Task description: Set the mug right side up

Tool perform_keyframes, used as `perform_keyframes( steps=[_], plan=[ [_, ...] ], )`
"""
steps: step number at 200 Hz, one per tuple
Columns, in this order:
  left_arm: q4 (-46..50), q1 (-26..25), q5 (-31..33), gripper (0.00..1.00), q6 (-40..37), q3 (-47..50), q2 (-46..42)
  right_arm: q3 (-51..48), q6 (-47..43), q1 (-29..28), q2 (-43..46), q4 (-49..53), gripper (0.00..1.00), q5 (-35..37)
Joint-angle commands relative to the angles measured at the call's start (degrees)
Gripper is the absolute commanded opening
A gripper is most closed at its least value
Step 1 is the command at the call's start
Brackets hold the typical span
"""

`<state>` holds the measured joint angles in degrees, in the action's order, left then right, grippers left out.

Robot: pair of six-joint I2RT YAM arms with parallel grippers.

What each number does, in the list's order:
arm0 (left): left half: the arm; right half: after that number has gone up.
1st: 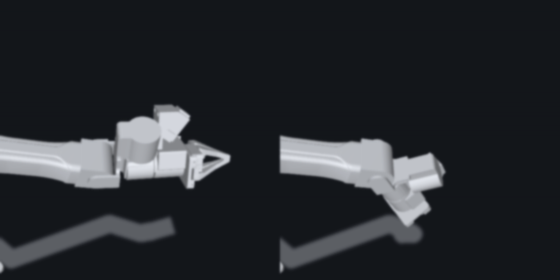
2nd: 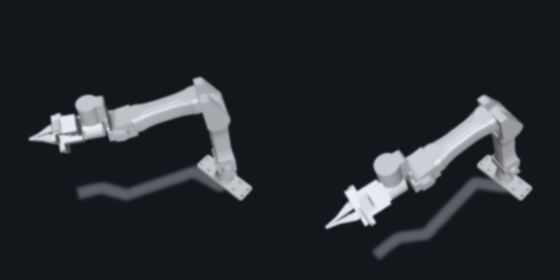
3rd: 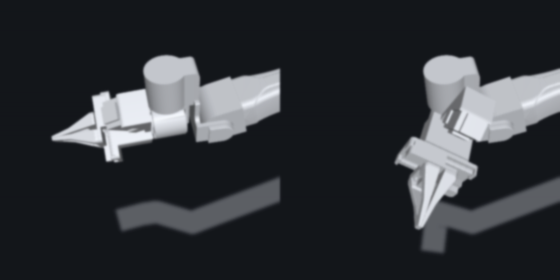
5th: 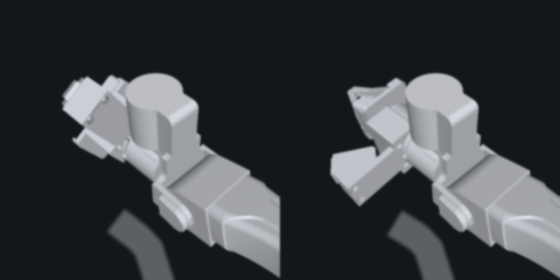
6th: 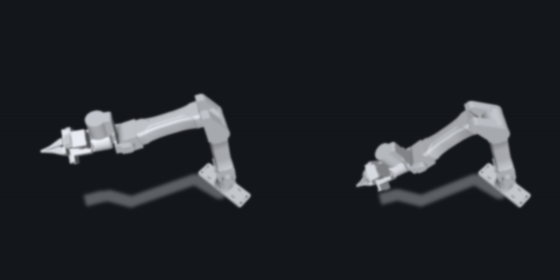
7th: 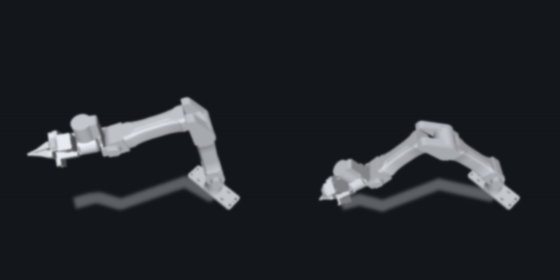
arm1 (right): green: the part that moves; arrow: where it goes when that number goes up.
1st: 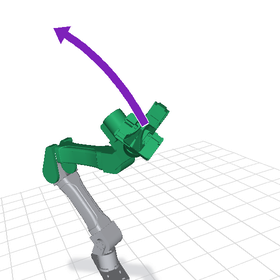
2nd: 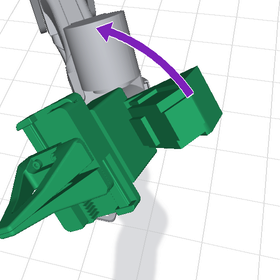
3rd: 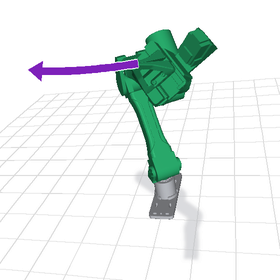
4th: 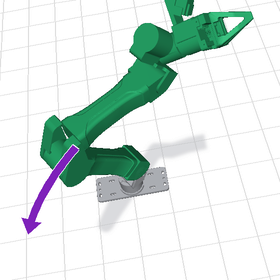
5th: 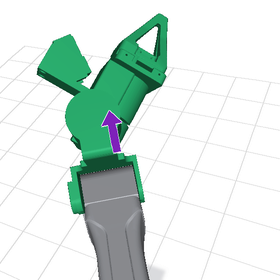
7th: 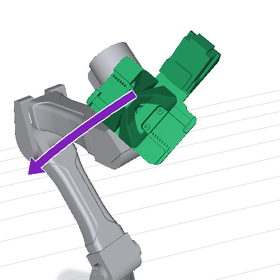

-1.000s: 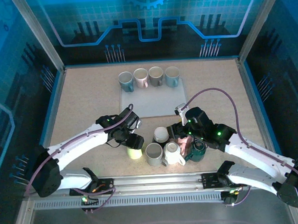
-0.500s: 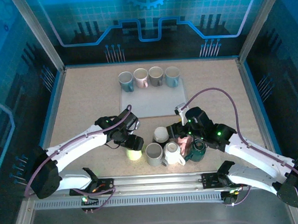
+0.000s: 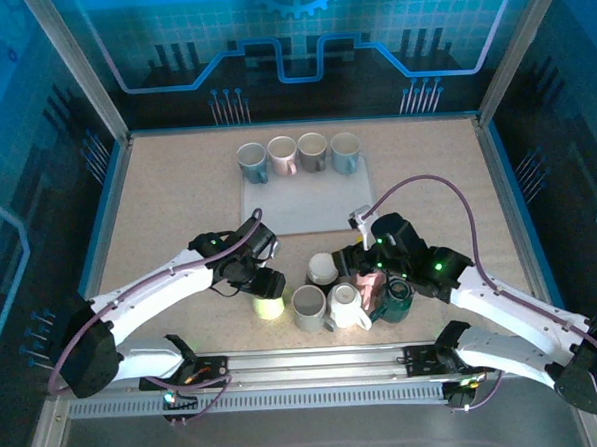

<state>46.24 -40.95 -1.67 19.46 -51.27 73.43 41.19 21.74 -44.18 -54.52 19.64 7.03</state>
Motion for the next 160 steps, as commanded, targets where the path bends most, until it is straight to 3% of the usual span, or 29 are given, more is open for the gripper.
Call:
perform_keyframes(
  steps=[1,41,71,108,136,160],
  plan=[
    [1.5,0.7,0.3,0.69,3.8,0.6,-1.3,0.4,0.8,0.4,-0.4,-0.7,0.69,-0.8],
    [1.4,1.1,-1.8,0.85,6.8,1.1,-1.7,1.1,0.6,0.4,-0.3,-0.2,0.69,-0.7],
    [6.4,1.1,2.6,0.99,11.6,-2.0,-3.3,1.3,0.5,0.4,-0.3,0.0,0.69,-0.8],
    [9.0,1.1,3.6,0.99,30.5,-4.3,-7.8,1.4,1.5,0.5,-1.1,-0.8,0.69,-1.7],
    [12.2,1.1,0.0,0.99,47.8,-4.4,-6.5,1.0,2.7,0.4,-2.1,-1.8,0.69,-2.4],
    [11.8,0.4,-1.9,0.99,57.6,-3.1,-7.4,0.6,3.3,0.4,-2.3,-2.2,0.69,-2.6]
  ],
)
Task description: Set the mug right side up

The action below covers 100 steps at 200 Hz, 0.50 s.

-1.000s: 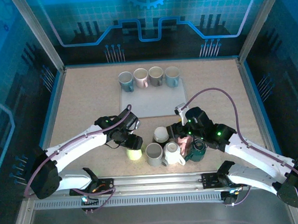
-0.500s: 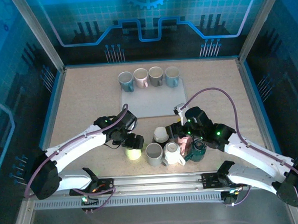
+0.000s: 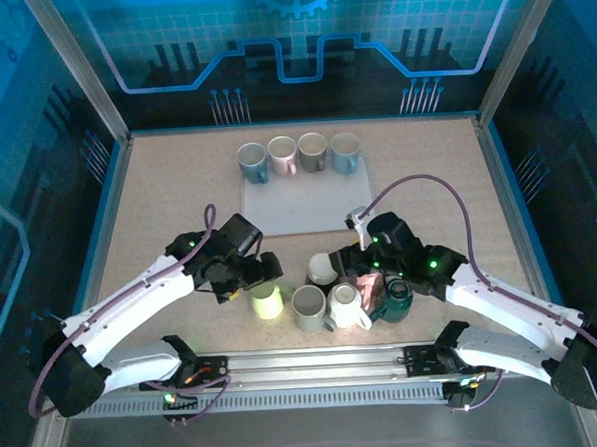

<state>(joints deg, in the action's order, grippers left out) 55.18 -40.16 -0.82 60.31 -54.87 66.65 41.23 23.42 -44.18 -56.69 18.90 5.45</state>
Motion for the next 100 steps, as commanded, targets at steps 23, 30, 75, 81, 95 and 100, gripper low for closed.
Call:
perform_keyframes(
  steps=[23,30,75,81,95,100],
  plan=[
    [2.2,-0.7,-0.1,0.99,22.0,1.6,-3.4,-0.3,1.8,0.4,0.4,-1.7,0.69,-0.9],
    [2.9,-0.6,0.9,0.99,23.0,1.2,-3.6,-0.5,1.8,0.4,0.5,-1.7,0.69,-0.8],
    [6.3,-0.7,1.3,0.99,28.8,0.0,-0.6,-0.8,1.7,0.4,1.1,-1.4,0.69,-0.2],
    [6.2,-0.7,1.0,0.99,29.4,-0.1,-0.2,-0.9,1.8,0.3,1.0,-1.5,0.69,-0.2],
    [4.8,-0.6,0.5,0.99,30.5,0.2,0.7,-1.0,1.8,0.4,0.8,-1.8,0.69,-0.2],
    [4.1,-0.7,0.4,0.99,30.7,0.3,1.0,-1.0,1.8,0.3,0.7,-1.8,0.69,-0.3]
  ],
)
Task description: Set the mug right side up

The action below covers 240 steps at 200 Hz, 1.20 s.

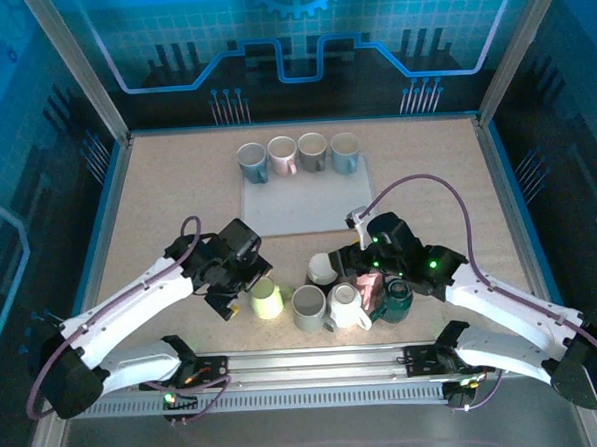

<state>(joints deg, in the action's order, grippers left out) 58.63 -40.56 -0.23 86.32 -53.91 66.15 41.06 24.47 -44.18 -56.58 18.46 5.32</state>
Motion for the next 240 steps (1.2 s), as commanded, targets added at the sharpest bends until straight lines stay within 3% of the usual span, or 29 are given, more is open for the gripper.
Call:
perform_keyframes(
  steps=[1,55,110,167,206,240],
  plan=[
    [0.5,-0.3,-0.2,0.99,4.7,-0.7,1.5,-0.8,0.8,0.3,0.6,-1.4,0.69,-0.1],
    [-3.7,-0.5,-1.8,0.99,4.9,-1.7,8.0,-1.6,0.8,0.4,0.6,-1.8,0.69,-0.2],
    [-9.7,-1.1,-4.5,0.96,8.5,3.7,12.1,-2.7,0.4,0.4,1.6,-1.6,0.69,0.6],
    [-12.0,-1.6,-4.5,0.78,8.4,3.9,15.8,-2.5,0.3,0.4,1.1,-1.5,0.69,0.4],
    [-9.8,-1.6,-1.4,0.50,7.7,3.4,13.4,-1.0,-0.3,0.4,1.3,-0.1,0.69,0.9],
    [-2.8,-1.1,6.0,0.32,5.7,0.6,7.6,0.4,-0.7,0.4,1.7,1.0,0.69,1.3]
  ],
)
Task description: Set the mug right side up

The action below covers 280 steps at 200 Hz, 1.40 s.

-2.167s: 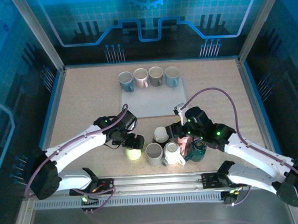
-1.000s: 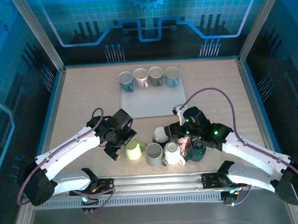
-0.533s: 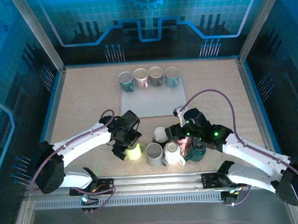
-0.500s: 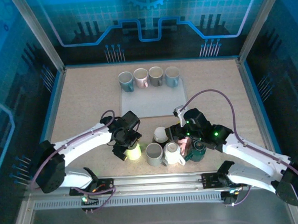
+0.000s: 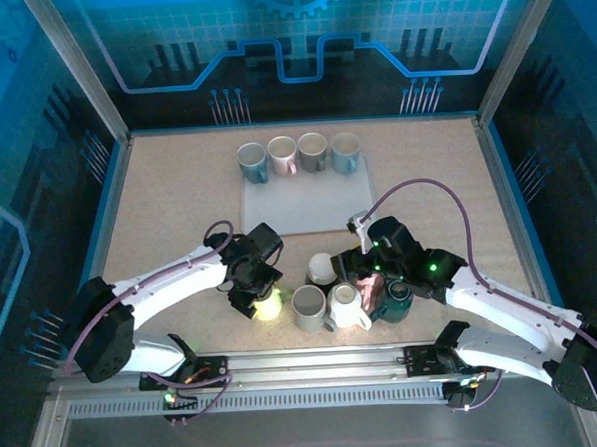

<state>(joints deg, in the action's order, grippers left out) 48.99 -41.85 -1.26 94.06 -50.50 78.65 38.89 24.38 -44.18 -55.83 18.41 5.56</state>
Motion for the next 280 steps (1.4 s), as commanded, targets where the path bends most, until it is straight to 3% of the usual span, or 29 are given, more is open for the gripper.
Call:
perform_keyframes(
  steps=[1,41,58,76,111,146,188,212,251,280],
  plan=[
    [7.1,0.2,7.2,0.31,-2.1,-2.9,-5.2,2.6,-0.7,0.4,1.0,1.0,0.69,1.0],
    [9.4,1.4,18.3,0.28,-8.8,-3.7,-18.1,4.8,-1.1,0.4,1.4,2.2,0.69,0.8],
    [6.1,1.6,23.3,0.28,-17.8,-3.7,-23.8,5.5,-0.9,0.4,1.8,2.2,0.69,0.5],
    [-1.7,1.7,25.9,0.30,-31.6,-2.9,-29.8,6.2,-0.3,0.4,1.8,1.9,0.69,-0.5],
    [-24.4,1.7,22.9,0.29,-56.1,5.1,-44.0,7.6,1.1,0.6,2.0,1.0,0.68,-4.9],
    [-46.1,1.6,18.1,0.12,-70.8,15.8,-52.8,8.7,3.4,2.4,3.0,-0.7,0.65,-11.7],
    [-58.2,1.7,10.1,0.23,-80.7,21.0,-55.0,8.3,7.6,8.5,4.0,-6.8,0.65,-31.3],
    [-62.4,1.7,7.7,0.24,-83.6,22.6,-56.4,7.9,10.4,10.1,2.6,-11.0,0.66,-41.7],
    [-65.9,1.7,2.8,0.24,-85.5,24.1,-56.5,6.2,21.1,10.5,-2.2,-24.7,0.68,-52.2],
    [-68.1,1.7,1.2,0.23,-84.3,25.2,-56.3,5.4,29.2,9.1,-6.5,-38.3,0.74,-54.5]
  ],
)
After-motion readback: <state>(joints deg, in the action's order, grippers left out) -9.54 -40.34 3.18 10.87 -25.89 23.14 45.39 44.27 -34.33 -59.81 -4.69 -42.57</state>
